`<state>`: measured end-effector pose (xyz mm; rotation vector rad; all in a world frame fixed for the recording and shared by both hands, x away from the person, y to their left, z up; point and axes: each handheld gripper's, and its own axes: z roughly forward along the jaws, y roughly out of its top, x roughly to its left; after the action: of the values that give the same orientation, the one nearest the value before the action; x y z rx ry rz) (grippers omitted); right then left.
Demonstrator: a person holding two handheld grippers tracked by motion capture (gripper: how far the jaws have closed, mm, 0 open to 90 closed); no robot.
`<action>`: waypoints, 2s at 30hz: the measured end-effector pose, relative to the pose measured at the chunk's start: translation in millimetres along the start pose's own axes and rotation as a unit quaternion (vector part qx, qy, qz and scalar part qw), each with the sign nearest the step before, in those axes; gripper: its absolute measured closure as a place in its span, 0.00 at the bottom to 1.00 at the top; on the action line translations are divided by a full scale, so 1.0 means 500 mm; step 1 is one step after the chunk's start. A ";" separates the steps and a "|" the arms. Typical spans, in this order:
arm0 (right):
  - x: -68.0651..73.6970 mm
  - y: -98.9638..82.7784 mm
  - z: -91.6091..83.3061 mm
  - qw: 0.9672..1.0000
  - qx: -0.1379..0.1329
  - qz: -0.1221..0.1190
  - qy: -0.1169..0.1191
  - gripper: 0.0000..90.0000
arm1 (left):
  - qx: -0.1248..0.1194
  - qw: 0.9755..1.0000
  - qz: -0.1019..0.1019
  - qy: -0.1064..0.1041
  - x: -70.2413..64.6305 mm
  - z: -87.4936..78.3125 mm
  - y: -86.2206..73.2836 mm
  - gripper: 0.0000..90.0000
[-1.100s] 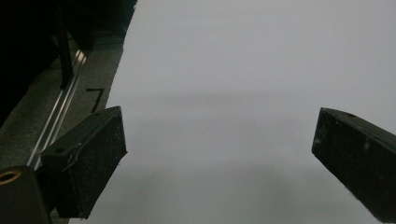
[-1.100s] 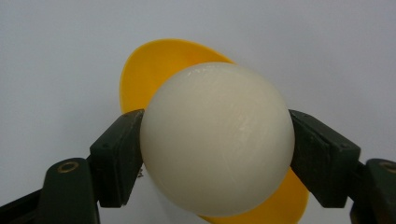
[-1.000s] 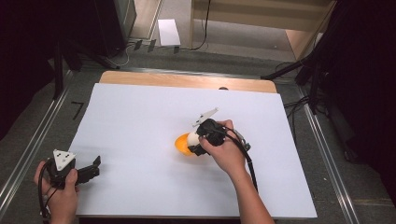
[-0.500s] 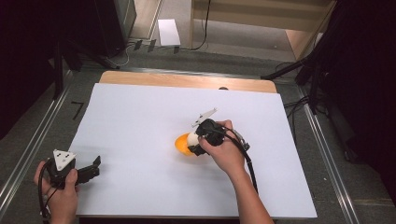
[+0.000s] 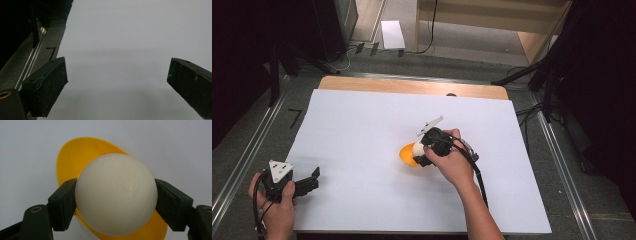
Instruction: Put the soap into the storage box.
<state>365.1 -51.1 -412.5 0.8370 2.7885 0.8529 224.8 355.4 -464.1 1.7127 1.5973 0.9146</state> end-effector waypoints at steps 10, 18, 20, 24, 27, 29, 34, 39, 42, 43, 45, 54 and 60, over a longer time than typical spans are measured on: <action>0.001 0.000 -0.002 1.000 -0.002 -0.003 0.000 0.23 | 0.000 1.000 0.000 0.001 0.000 0.000 0.000 0.04; 0.003 -0.002 -0.015 1.000 -0.017 0.000 -0.006 0.14 | 0.000 1.000 0.000 0.000 0.000 0.000 0.000 0.04; 0.002 -0.002 -0.022 1.000 -0.030 0.004 -0.009 0.10 | 0.000 1.000 -0.001 0.000 0.000 0.000 0.000 0.04; -0.006 -0.008 -0.036 0.998 -0.048 0.017 -0.024 0.00 | 0.000 1.000 0.000 0.000 0.000 0.000 0.000 0.04; -0.011 -0.013 -0.042 0.998 -0.055 0.022 -0.032 0.00 | 0.000 1.000 -0.001 0.001 0.000 0.000 0.000 0.04; -0.018 -0.021 -0.049 0.997 -0.064 0.027 -0.035 0.00 | 0.000 1.000 -0.001 0.001 0.000 0.000 0.000 0.04; -0.033 -0.042 -0.065 0.995 -0.079 0.039 -0.050 0.00 | 0.000 1.000 -0.001 0.001 0.000 0.000 0.000 0.04; -0.048 -0.069 -0.081 0.993 -0.089 0.056 -0.058 0.00 | 0.001 1.000 0.000 0.001 0.000 0.000 0.000 0.04; -0.055 -0.082 -0.090 0.991 -0.097 0.063 -0.062 0.00 | 0.001 1.000 0.000 0.001 0.000 0.000 0.000 0.04; -0.057 -0.087 -0.092 0.991 -0.097 0.068 -0.063 0.00 | 0.001 1.000 0.000 0.001 0.000 0.000 0.000 0.04; -0.062 -0.096 -0.094 0.990 -0.098 0.071 -0.067 0.00 | 0.000 1.000 0.000 0.001 0.000 0.000 0.000 0.04; -0.082 -0.151 -0.109 0.986 -0.108 0.099 -0.083 0.00 | 0.000 1.000 0.000 0.000 0.000 0.000 0.000 0.04; -0.093 -0.189 -0.118 0.983 -0.116 0.114 -0.089 0.00 | 0.001 1.000 0.001 0.001 0.000 0.000 0.000 0.04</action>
<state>344.5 -170.1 -417.2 1.1412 2.4155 1.0549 224.8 355.2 -464.0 1.7155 1.5991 0.9167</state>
